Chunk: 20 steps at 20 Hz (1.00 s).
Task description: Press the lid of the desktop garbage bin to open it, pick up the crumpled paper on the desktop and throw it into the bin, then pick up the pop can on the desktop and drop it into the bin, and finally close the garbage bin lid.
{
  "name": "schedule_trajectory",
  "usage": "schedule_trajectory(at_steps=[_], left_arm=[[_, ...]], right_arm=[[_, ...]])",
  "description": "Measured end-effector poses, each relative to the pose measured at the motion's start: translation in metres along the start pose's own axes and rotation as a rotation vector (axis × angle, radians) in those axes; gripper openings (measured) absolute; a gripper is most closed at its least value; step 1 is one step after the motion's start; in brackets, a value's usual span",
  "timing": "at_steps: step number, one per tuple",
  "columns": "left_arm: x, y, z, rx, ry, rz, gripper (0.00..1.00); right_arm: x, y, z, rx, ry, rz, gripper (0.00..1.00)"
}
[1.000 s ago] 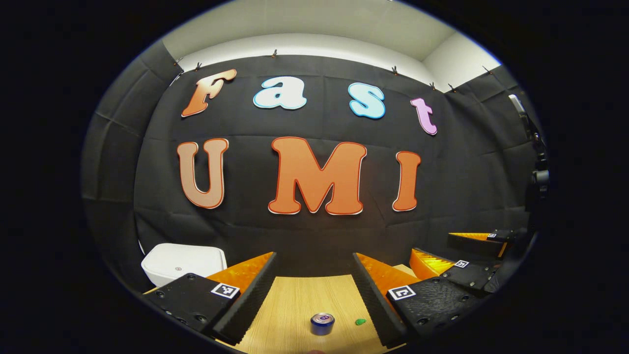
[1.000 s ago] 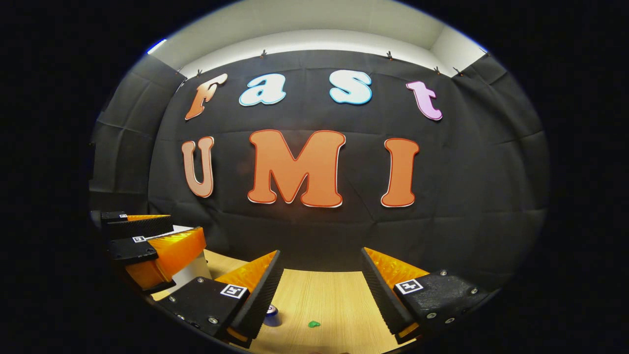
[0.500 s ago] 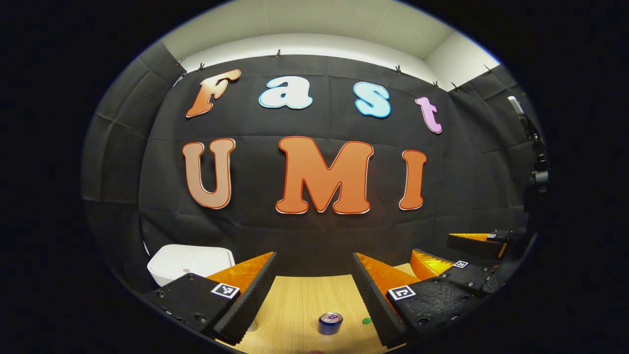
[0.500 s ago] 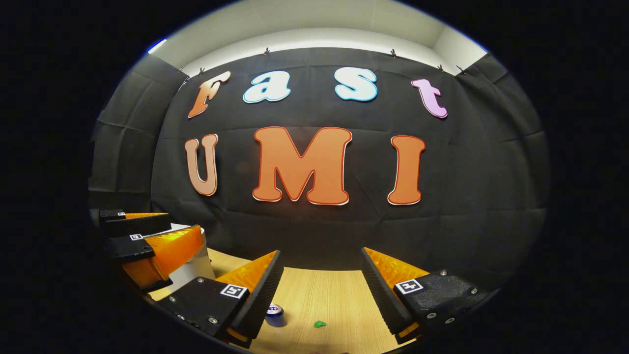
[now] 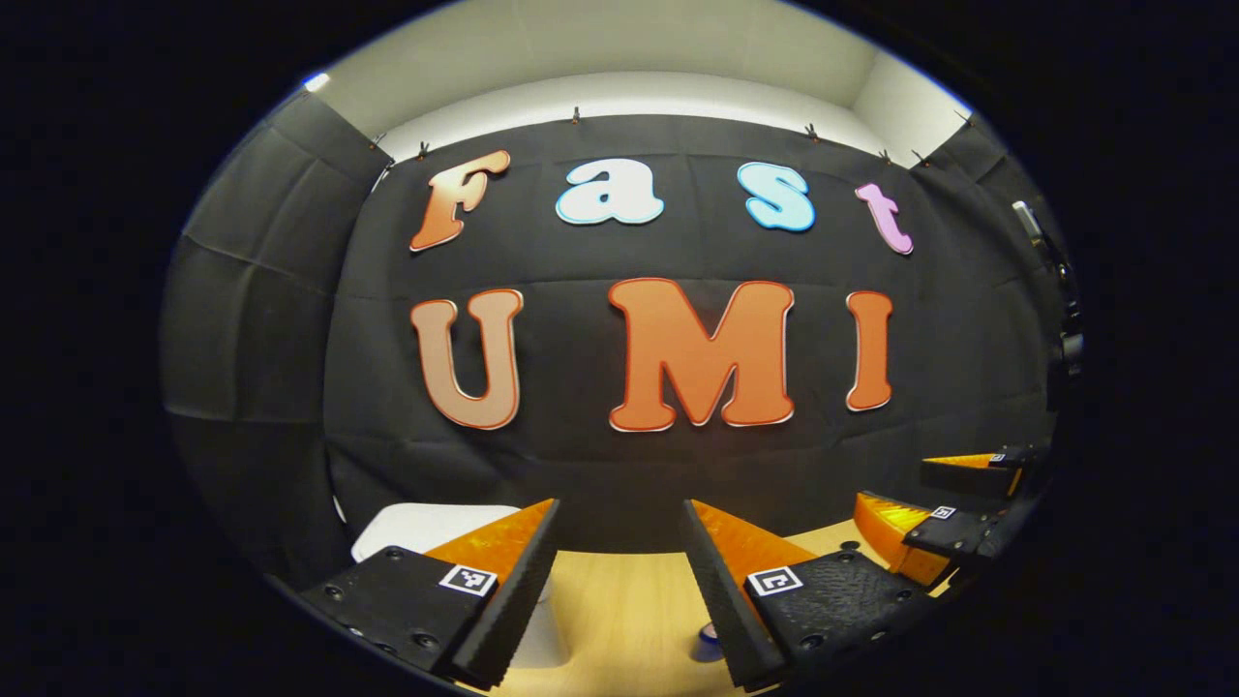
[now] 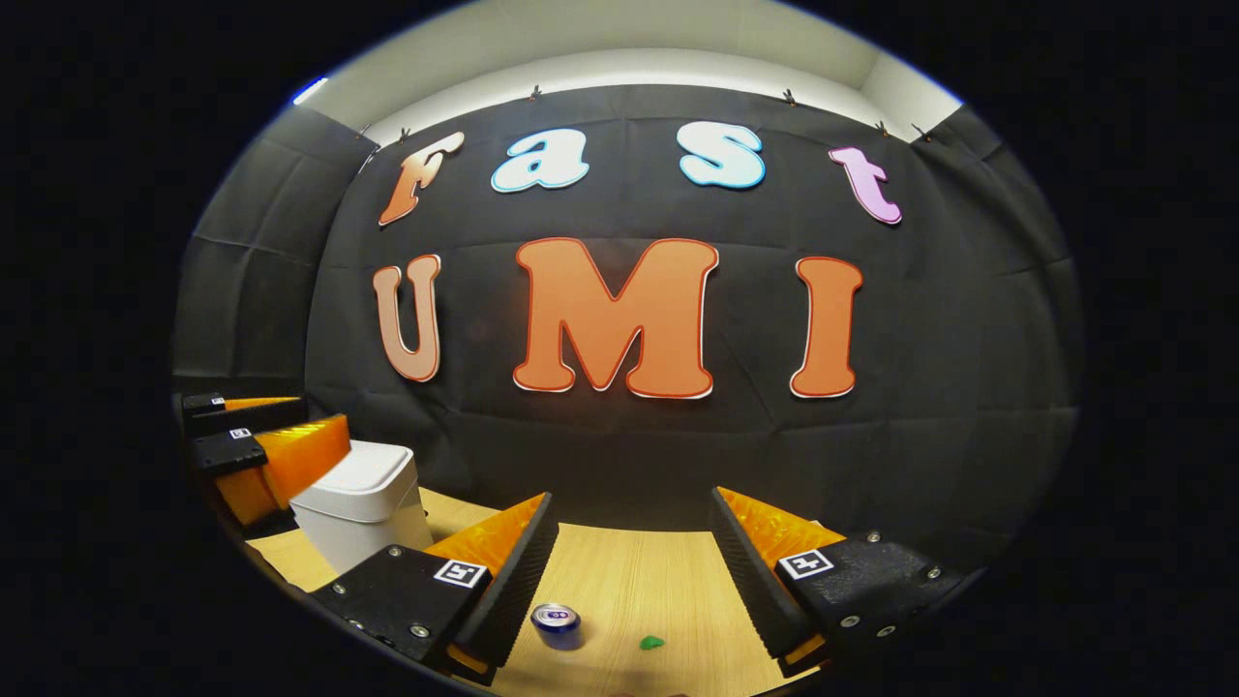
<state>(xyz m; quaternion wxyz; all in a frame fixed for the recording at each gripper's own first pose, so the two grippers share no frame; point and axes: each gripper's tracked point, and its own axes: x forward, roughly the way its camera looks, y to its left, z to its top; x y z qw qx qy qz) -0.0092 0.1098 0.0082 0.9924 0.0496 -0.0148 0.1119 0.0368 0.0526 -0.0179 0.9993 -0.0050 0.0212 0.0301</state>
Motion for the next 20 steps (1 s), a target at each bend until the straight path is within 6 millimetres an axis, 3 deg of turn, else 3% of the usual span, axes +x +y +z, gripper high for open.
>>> schedule_trajectory(at_steps=[3, 6, 12, 14, 17, 20], left_arm=[[0.003, 0.032, -0.002, 0.026, 0.005, 0.067, 0.60], [0.006, 0.060, 0.000, 0.026, -0.001, 0.129, 0.48], [0.019, 0.122, -0.027, 0.006, 0.047, 0.258, 0.07], [0.028, 0.140, -0.034, 0.009, 0.057, 0.279, 0.00], [0.040, 0.149, -0.044, 0.009, 0.074, 0.257, 0.00], [0.059, 0.148, -0.078, -0.030, 0.142, 0.220, 0.00]], right_arm=[[0.009, 0.015, -0.001, -0.002, 0.001, 0.025, 0.94], [0.013, 0.024, -0.001, -0.004, 0.000, 0.041, 0.93], [0.022, 0.037, -0.002, -0.018, 0.008, 0.051, 0.94], [0.022, 0.037, -0.004, -0.028, 0.011, 0.043, 0.93], [0.021, 0.035, -0.009, -0.047, 0.024, 0.021, 0.93], [0.018, 0.029, -0.018, -0.061, 0.046, -0.007, 0.94]])
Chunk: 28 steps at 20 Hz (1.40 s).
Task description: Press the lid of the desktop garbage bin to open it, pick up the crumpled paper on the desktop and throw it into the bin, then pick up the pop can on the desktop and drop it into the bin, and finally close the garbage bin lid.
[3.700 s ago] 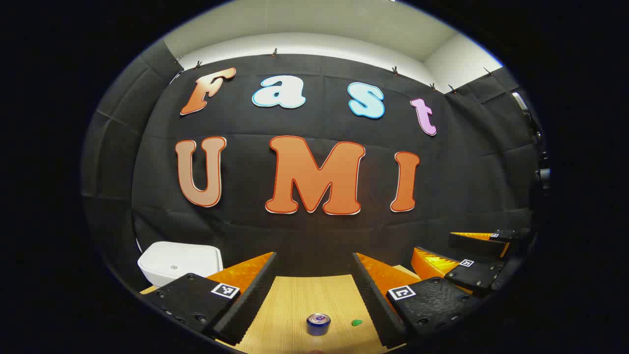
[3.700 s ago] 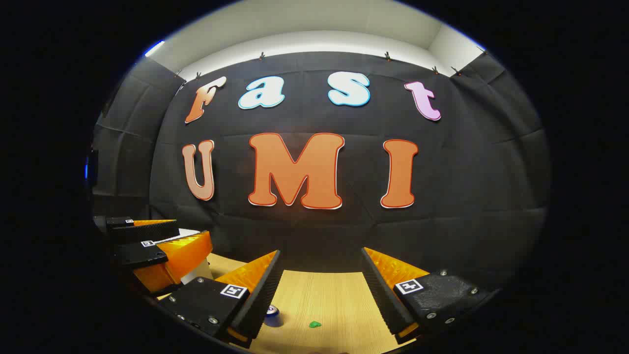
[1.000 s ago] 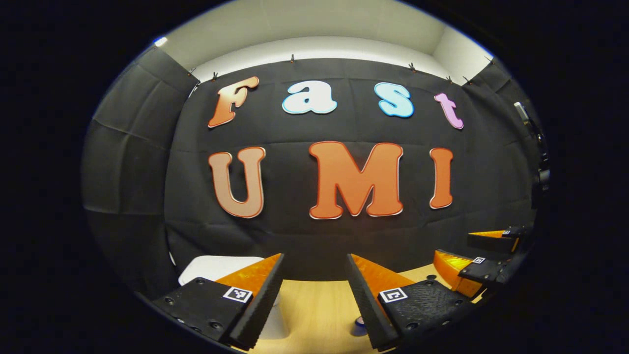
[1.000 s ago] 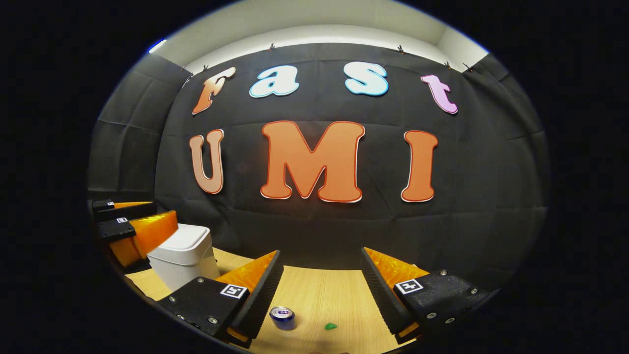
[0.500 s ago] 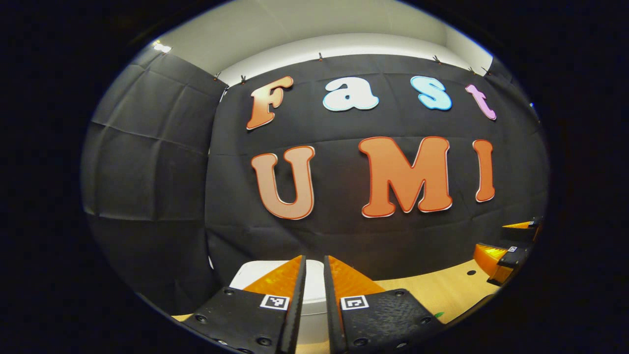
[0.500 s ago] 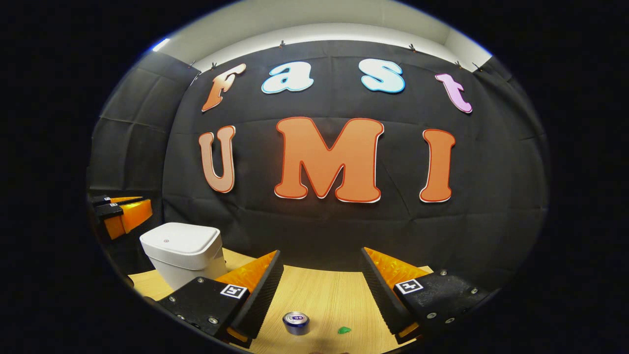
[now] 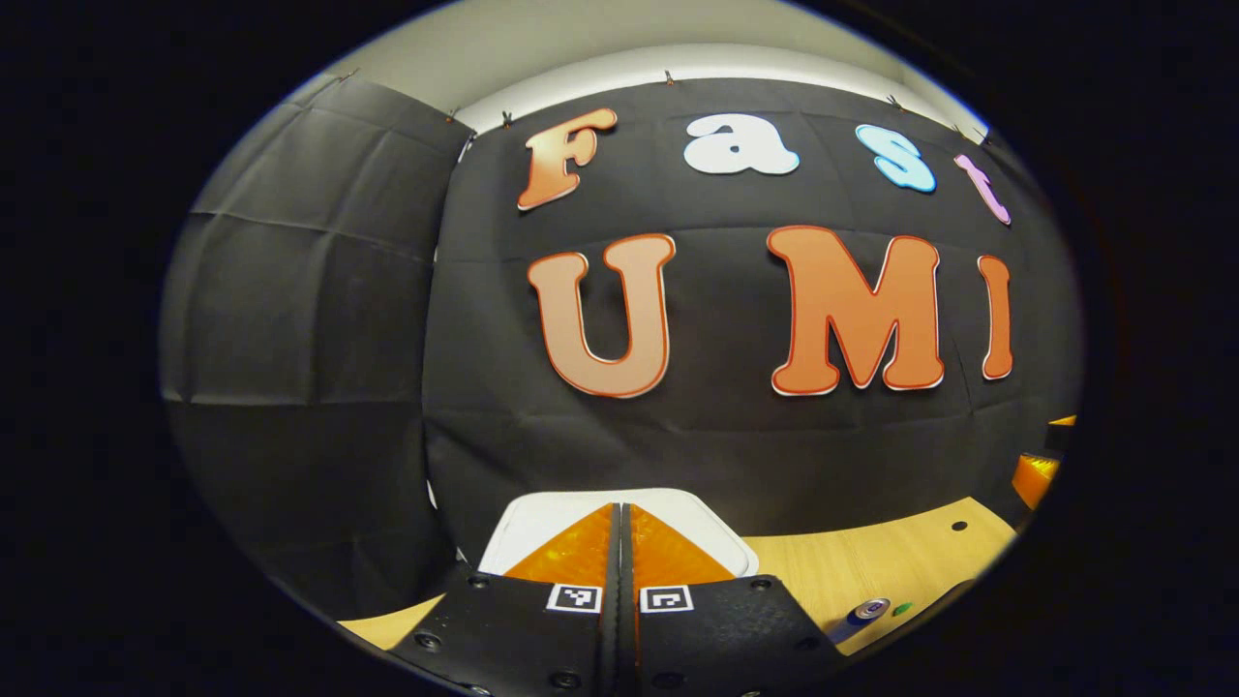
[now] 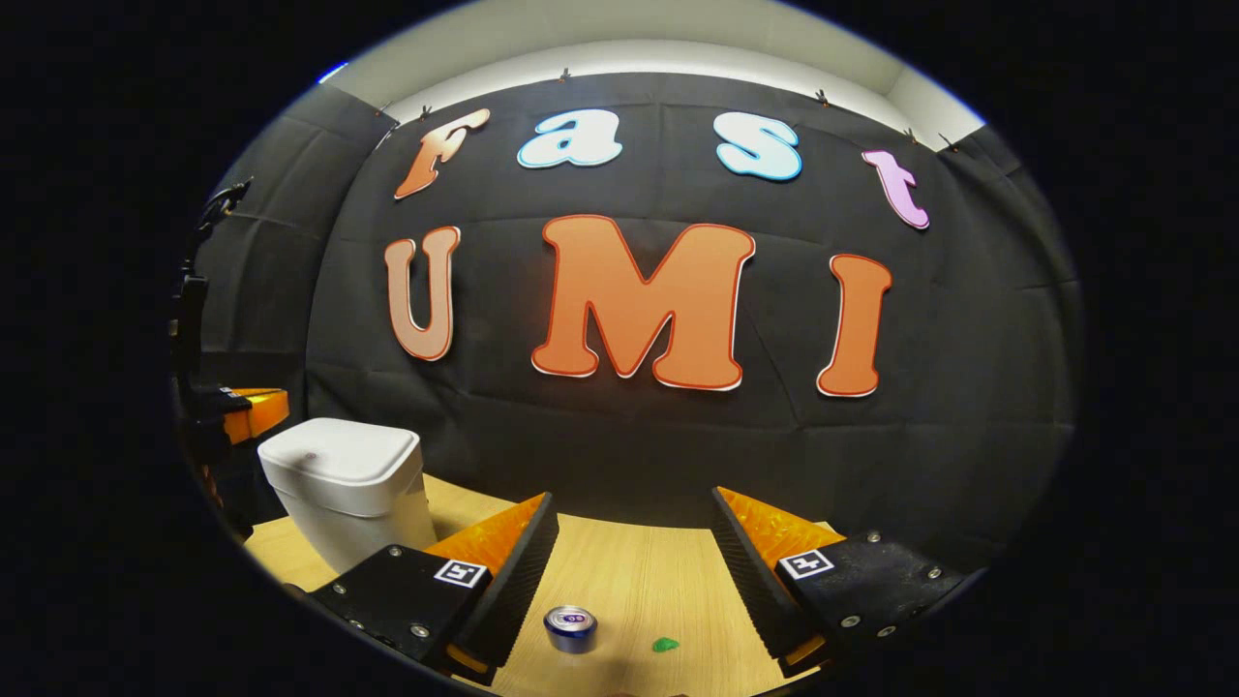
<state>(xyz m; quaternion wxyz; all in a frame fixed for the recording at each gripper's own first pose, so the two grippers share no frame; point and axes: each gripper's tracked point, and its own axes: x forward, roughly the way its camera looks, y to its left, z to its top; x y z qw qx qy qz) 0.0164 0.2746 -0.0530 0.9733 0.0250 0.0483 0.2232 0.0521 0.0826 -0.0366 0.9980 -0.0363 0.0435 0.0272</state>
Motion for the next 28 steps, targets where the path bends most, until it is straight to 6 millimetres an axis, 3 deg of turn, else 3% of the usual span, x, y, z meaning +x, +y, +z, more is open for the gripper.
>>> schedule_trajectory(at_steps=[5, 7, 11, 15, 18, 22, 24, 28], left_arm=[[0.020, 0.009, -0.050, -0.060, 0.151, 0.010, 0.00], [0.022, 0.006, -0.042, -0.058, 0.120, -0.006, 0.00], [0.018, -0.002, -0.053, -0.060, 0.162, -0.001, 0.00], [0.018, -0.001, -0.049, -0.053, 0.172, -0.005, 0.00], [0.013, 0.005, -0.027, -0.037, 0.108, 0.020, 0.00], [0.006, 0.003, 0.023, 0.031, -0.050, 0.031, 0.00], [0.003, -0.005, 0.047, 0.062, -0.109, 0.013, 0.00], [-0.015, -0.027, 0.066, 0.053, -0.157, -0.030, 0.11]], right_arm=[[-0.004, -0.009, -0.007, -0.016, 0.025, -0.042, 0.94], [-0.005, -0.013, -0.008, -0.015, 0.030, -0.053, 0.94], [-0.005, -0.012, -0.010, -0.010, 0.034, -0.058, 0.93], [-0.009, -0.012, -0.008, -0.004, 0.024, -0.052, 0.93], [-0.011, -0.019, -0.008, 0.009, 0.019, -0.056, 0.93], [-0.015, -0.027, -0.005, 0.014, 0.010, -0.065, 0.93], [-0.016, -0.028, -0.003, 0.018, 0.002, -0.065, 0.93], [-0.018, -0.033, -0.006, 0.027, 0.000, -0.066, 0.94]])
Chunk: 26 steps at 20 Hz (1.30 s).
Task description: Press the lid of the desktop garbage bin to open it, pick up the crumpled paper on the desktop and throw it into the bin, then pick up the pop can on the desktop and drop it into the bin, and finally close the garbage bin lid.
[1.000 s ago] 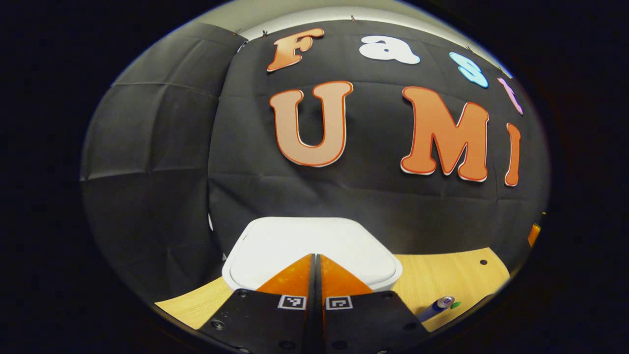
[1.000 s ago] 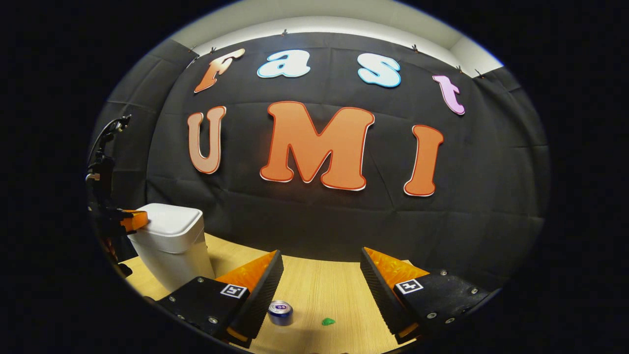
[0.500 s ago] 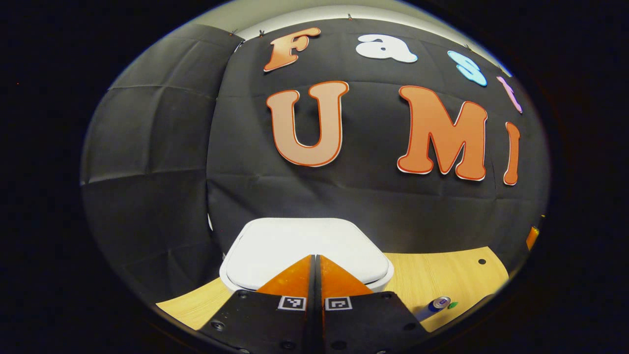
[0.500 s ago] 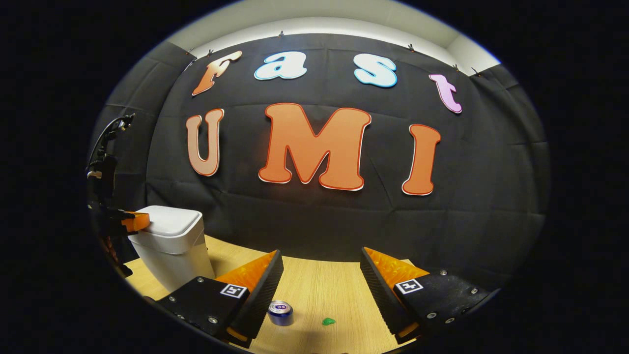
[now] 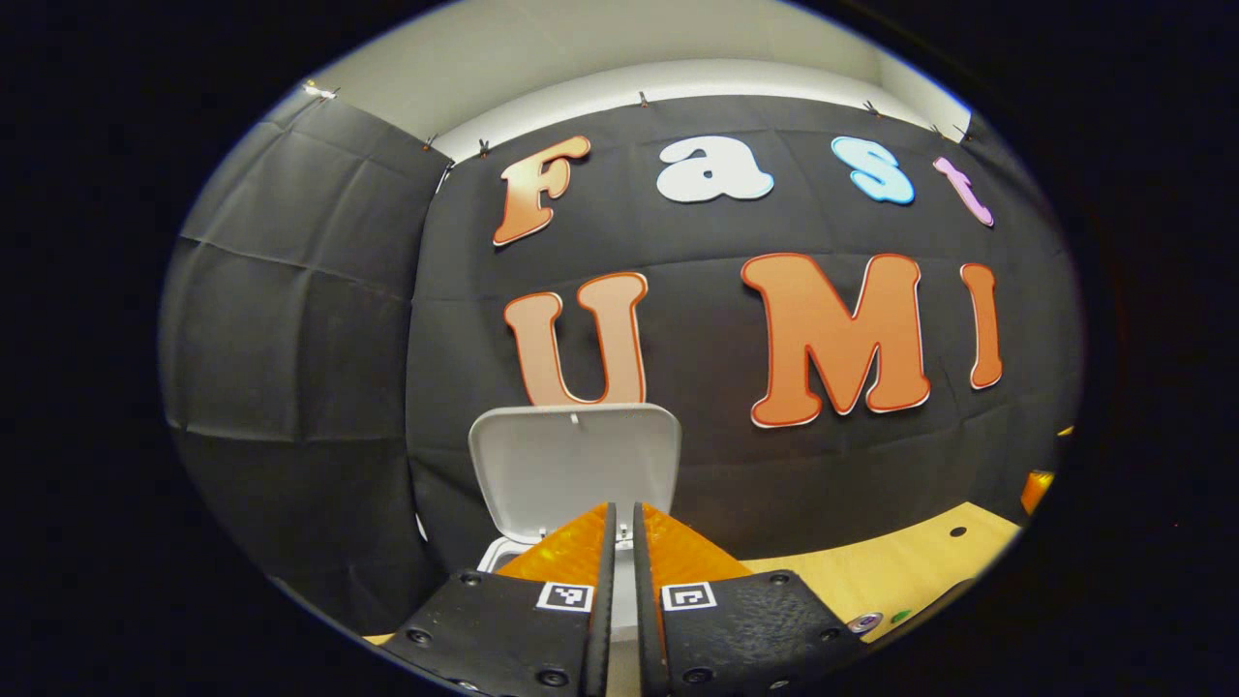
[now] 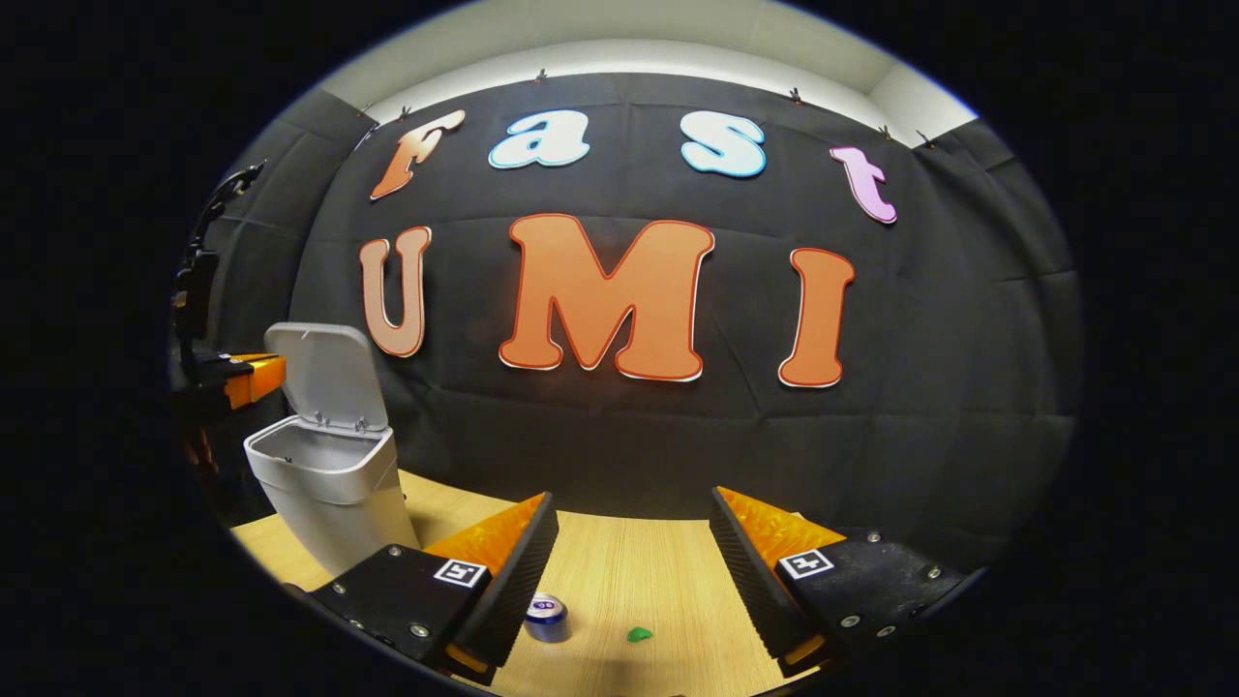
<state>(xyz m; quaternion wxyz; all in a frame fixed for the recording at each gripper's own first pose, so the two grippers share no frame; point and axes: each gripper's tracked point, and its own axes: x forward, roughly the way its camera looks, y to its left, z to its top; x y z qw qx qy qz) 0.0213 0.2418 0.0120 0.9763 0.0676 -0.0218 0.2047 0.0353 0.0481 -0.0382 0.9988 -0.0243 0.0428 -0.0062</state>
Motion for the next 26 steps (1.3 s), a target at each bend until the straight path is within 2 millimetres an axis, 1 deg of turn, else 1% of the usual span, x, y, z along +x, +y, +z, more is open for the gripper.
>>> schedule_trajectory(at_steps=[1, 2, 5, 6, 9, 10, 11, 13, 17, 19, 24, 25, 26], left_arm=[[-0.006, -0.005, 0.006, -0.012, -0.012, -0.005, 0.18], [-0.011, -0.011, 0.009, -0.021, -0.015, -0.016, 0.17], [-0.030, -0.028, 0.015, -0.052, -0.007, -0.047, 0.39], [-0.034, -0.032, 0.016, -0.057, -0.005, -0.054, 0.43], [-0.051, -0.049, 0.025, -0.072, -0.002, -0.083, 0.75], [-0.056, -0.052, 0.028, -0.072, -0.004, -0.087, 0.82], [-0.063, -0.060, 0.032, -0.076, -0.006, -0.095, 0.85], [-0.073, -0.069, 0.036, -0.083, 0.004, -0.110, 0.87], [-0.091, -0.083, 0.044, -0.089, 0.016, -0.131, 0.87], [-0.099, -0.089, 0.050, -0.084, 0.019, -0.141, 0.87], [-0.110, -0.099, 0.053, -0.038, 0.042, -0.154, 0.87], [-0.113, -0.102, 0.054, -0.020, 0.046, -0.157, 0.87], [-0.115, -0.104, 0.054, -0.007, 0.049, -0.159, 0.87]], right_arm=[[-0.001, -0.001, -0.001, 0.002, 0.001, 0.001, 0.94], [-0.001, -0.003, -0.004, 0.002, 0.001, 0.002, 0.94], [-0.002, -0.008, -0.018, 0.001, 0.014, 0.008, 0.93], [-0.002, -0.011, -0.022, -0.001, 0.020, 0.010, 0.94], [-0.002, -0.015, -0.039, -0.004, 0.035, 0.021, 0.94], [0.000, -0.016, -0.044, -0.003, 0.043, 0.022, 0.94], [0.002, -0.017, -0.051, -0.003, 0.050, 0.027, 0.94], [0.007, -0.020, -0.068, -0.009, 0.066, 0.029, 0.94], [0.017, -0.023, -0.106, 0.002, 0.123, 0.038, 0.94], [0.026, -0.027, -0.126, 0.003, 0.150, 0.034, 0.94], [0.051, -0.036, -0.185, -0.009, 0.246, 0.015, 0.94], [0.058, -0.037, -0.203, -0.017, 0.277, 0.010, 0.94], [0.063, -0.036, -0.216, -0.019, 0.301, 0.017, 0.94]])
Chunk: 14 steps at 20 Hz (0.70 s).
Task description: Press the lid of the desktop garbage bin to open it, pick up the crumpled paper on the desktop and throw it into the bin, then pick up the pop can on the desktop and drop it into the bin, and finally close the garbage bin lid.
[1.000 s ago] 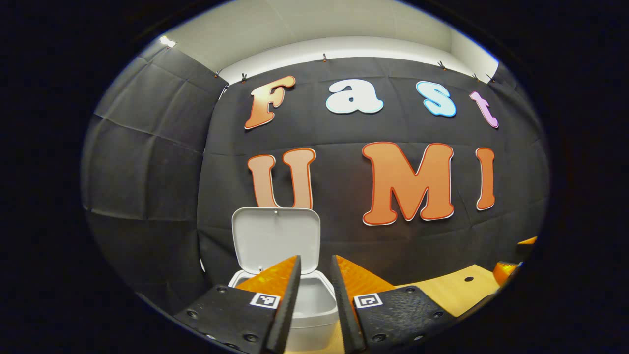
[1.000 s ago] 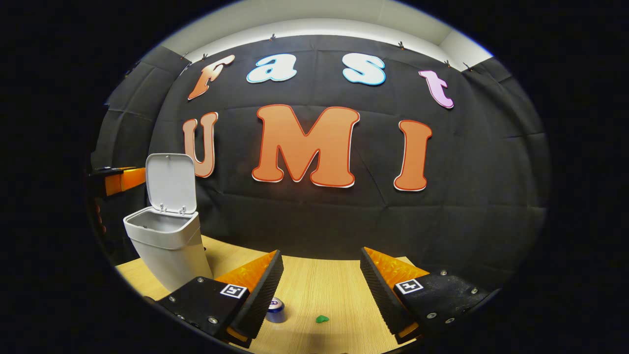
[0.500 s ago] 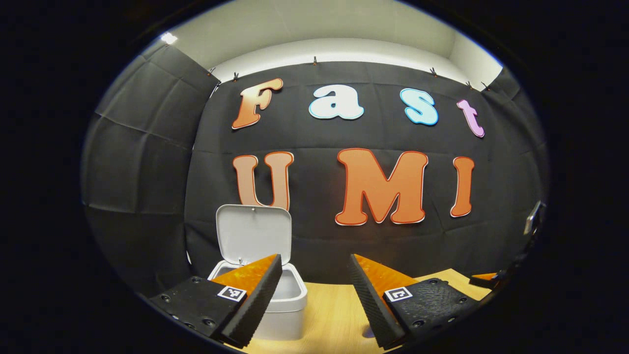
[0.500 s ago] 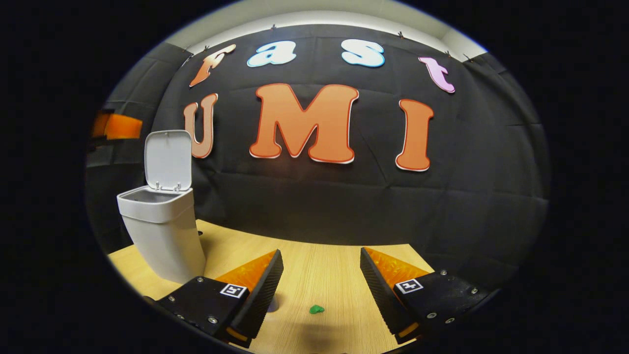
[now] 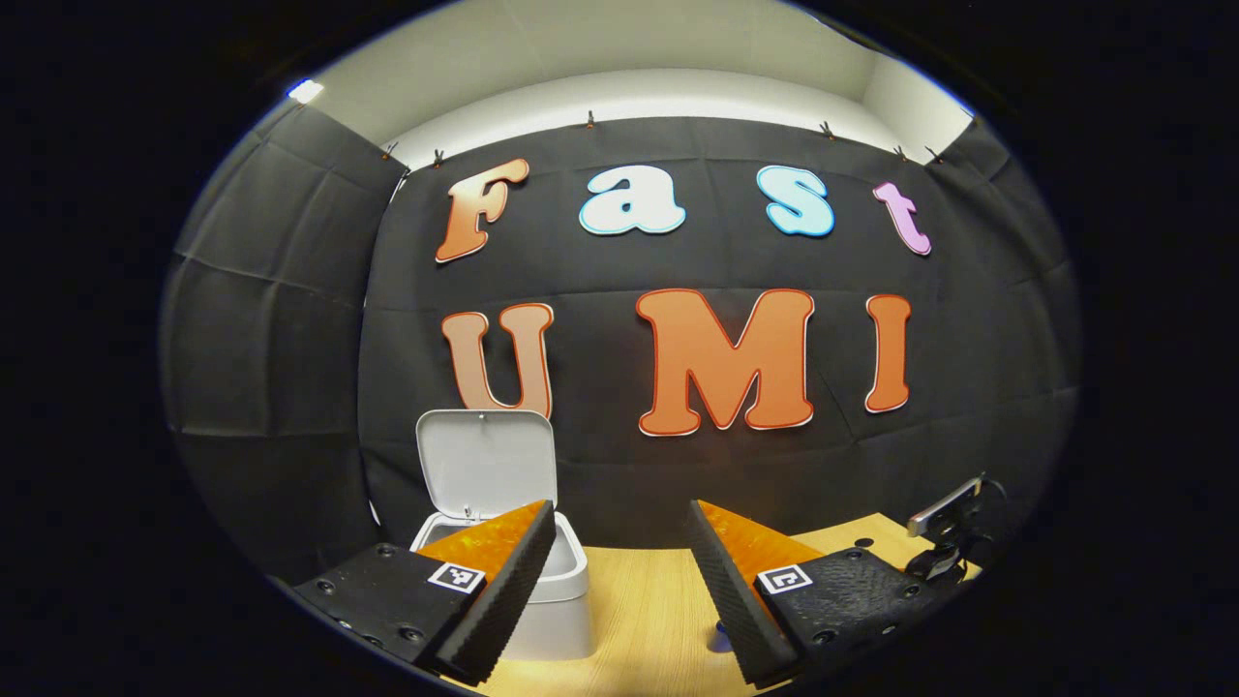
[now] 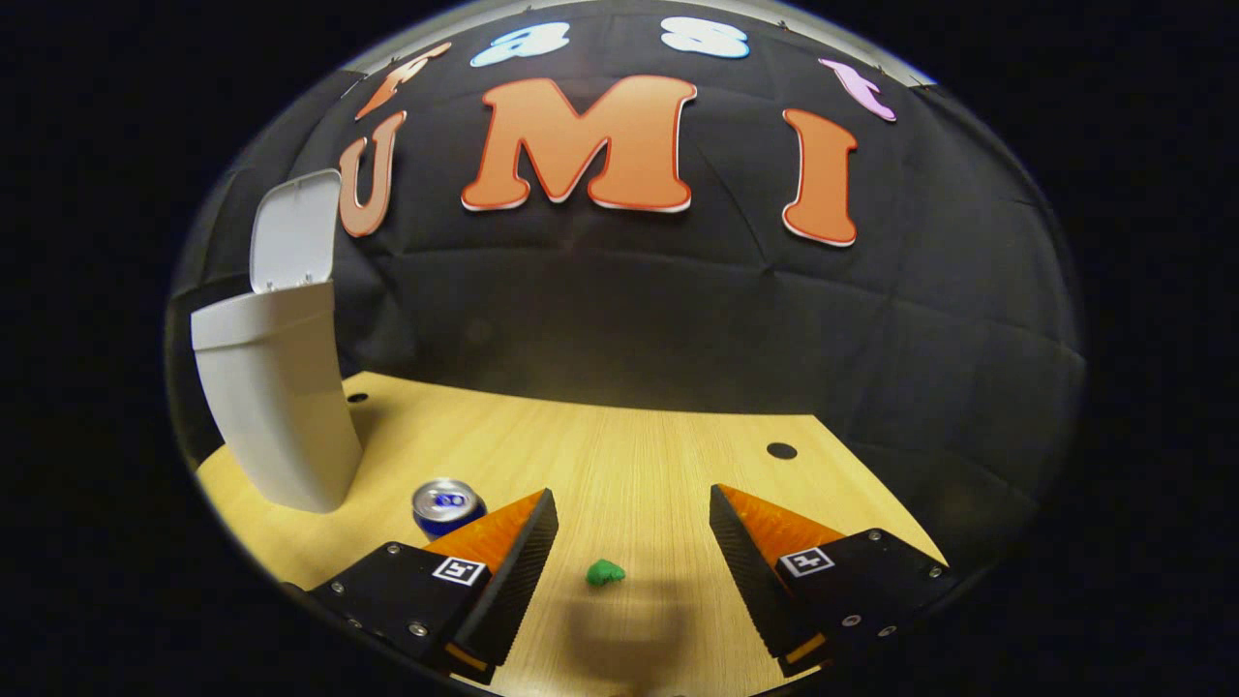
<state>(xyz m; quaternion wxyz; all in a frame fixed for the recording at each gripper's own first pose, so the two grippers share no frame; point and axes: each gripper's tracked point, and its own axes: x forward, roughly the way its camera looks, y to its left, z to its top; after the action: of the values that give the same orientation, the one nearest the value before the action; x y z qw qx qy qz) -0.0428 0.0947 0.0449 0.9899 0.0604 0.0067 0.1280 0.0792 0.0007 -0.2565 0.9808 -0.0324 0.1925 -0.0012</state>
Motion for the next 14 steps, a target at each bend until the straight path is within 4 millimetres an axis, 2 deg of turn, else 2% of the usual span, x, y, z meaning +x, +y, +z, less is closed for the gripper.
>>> schedule_trajectory(at_steps=[3, 6, 10, 14], left_arm=[[-0.006, -0.005, -0.004, 0.027, 0.027, -0.004, 0.87], [-0.009, 0.000, -0.011, 0.046, 0.051, 0.010, 0.87], [-0.009, 0.006, -0.019, 0.051, 0.082, 0.026, 0.87], [-0.006, 0.003, -0.029, 0.047, 0.113, 0.015, 0.87]], right_arm=[[0.026, 0.008, -0.032, -0.024, 0.079, 0.008, 0.95], [0.044, 0.013, -0.056, -0.030, 0.142, 0.014, 0.95], [0.057, 0.016, -0.080, -0.037, 0.205, 0.023, 0.95], [0.063, 0.019, -0.097, -0.023, 0.259, 0.026, 0.95]])
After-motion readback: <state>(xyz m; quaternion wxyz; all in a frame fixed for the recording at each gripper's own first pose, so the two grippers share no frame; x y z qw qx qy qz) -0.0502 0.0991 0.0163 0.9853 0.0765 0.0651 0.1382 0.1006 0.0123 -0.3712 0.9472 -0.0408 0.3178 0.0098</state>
